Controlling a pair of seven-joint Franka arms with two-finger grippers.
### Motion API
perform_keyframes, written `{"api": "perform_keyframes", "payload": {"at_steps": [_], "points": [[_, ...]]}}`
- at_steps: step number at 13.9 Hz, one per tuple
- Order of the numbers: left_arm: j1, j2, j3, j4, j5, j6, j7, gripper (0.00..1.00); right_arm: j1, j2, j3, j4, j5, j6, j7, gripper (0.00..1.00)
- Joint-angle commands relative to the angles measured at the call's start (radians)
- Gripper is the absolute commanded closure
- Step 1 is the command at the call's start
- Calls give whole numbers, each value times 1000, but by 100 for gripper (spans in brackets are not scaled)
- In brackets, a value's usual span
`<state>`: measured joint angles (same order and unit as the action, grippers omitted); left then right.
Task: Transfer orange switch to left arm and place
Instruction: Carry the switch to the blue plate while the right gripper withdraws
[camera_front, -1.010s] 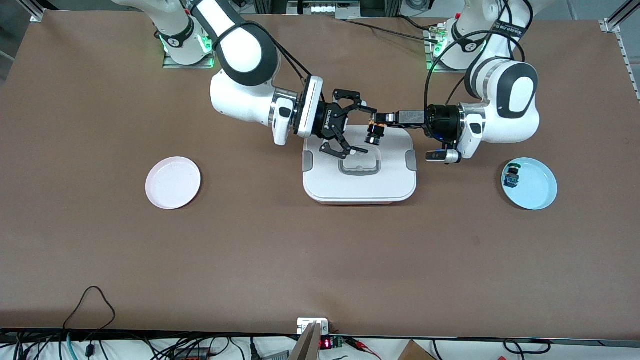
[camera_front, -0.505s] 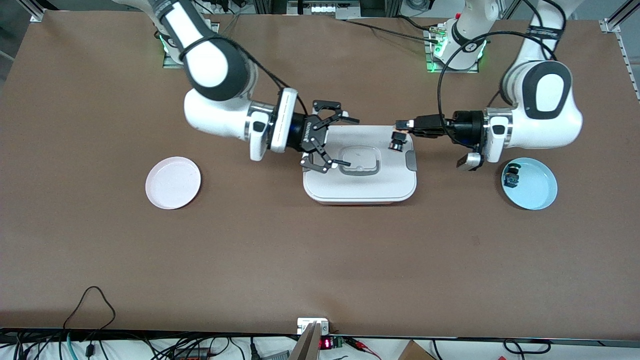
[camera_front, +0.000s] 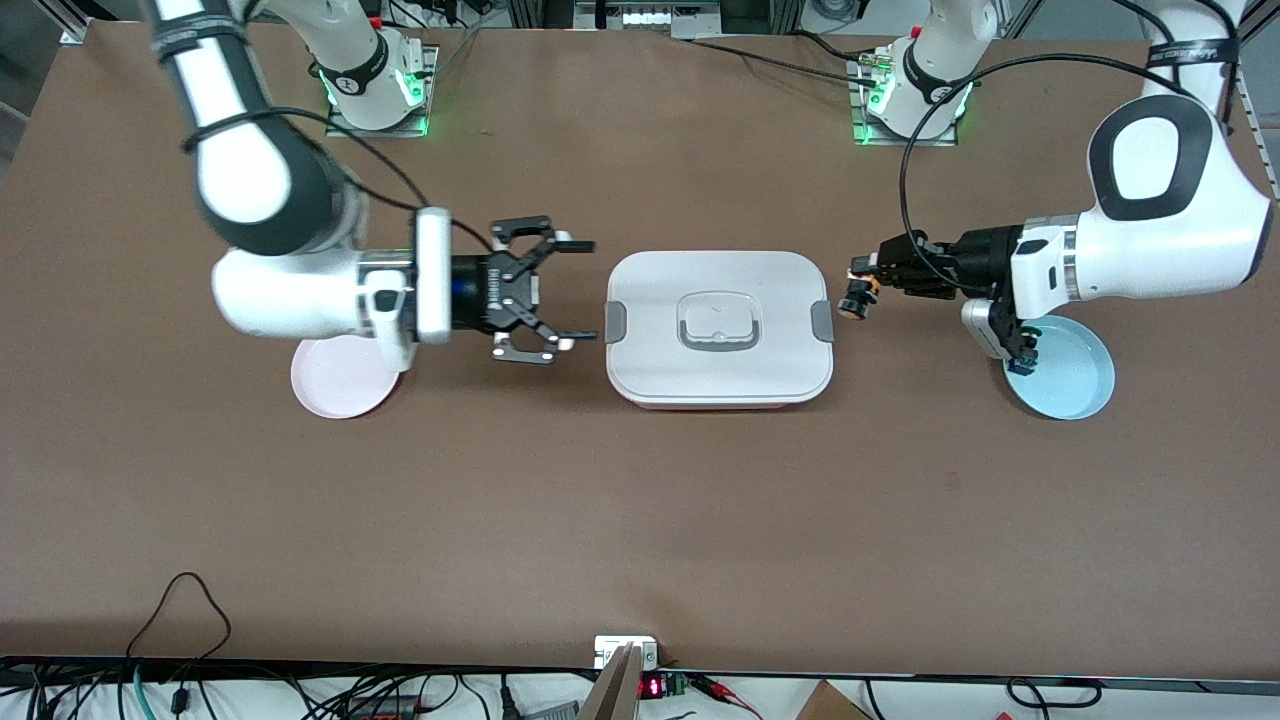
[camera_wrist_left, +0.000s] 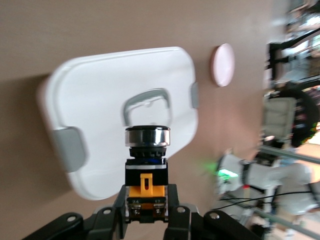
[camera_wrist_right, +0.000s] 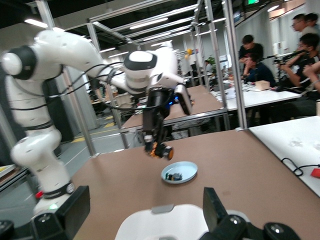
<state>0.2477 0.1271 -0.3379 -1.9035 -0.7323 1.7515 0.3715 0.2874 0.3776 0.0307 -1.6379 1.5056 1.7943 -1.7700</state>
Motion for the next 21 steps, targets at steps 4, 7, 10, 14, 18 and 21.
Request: {"api": "perform_keyframes", "payload": {"at_steps": [4, 7, 10, 14, 18, 21], "points": [[8, 60, -13, 106, 415, -4, 23, 83, -203, -123, 15, -28, -242, -257, 151, 0], [48, 88, -9, 106, 614, 0, 154, 83, -284, -181, 14, -23, -451, -346, 268, 0], [73, 124, -7, 104, 828, 3, 314, 83, -307, -224, -32, -22, -684, -394, 305, 0], [175, 186, -7, 103, 958, 28, 577, 82, -307, -321, -74, -11, -989, -394, 496, 0], [320, 276, -7, 101, 964, 167, 973, 82, -303, -351, -66, 26, -1231, -391, 688, 0], [395, 336, -7, 101, 964, 261, 1168, 83, -294, -373, -52, 52, -1340, -402, 825, 0]]}}
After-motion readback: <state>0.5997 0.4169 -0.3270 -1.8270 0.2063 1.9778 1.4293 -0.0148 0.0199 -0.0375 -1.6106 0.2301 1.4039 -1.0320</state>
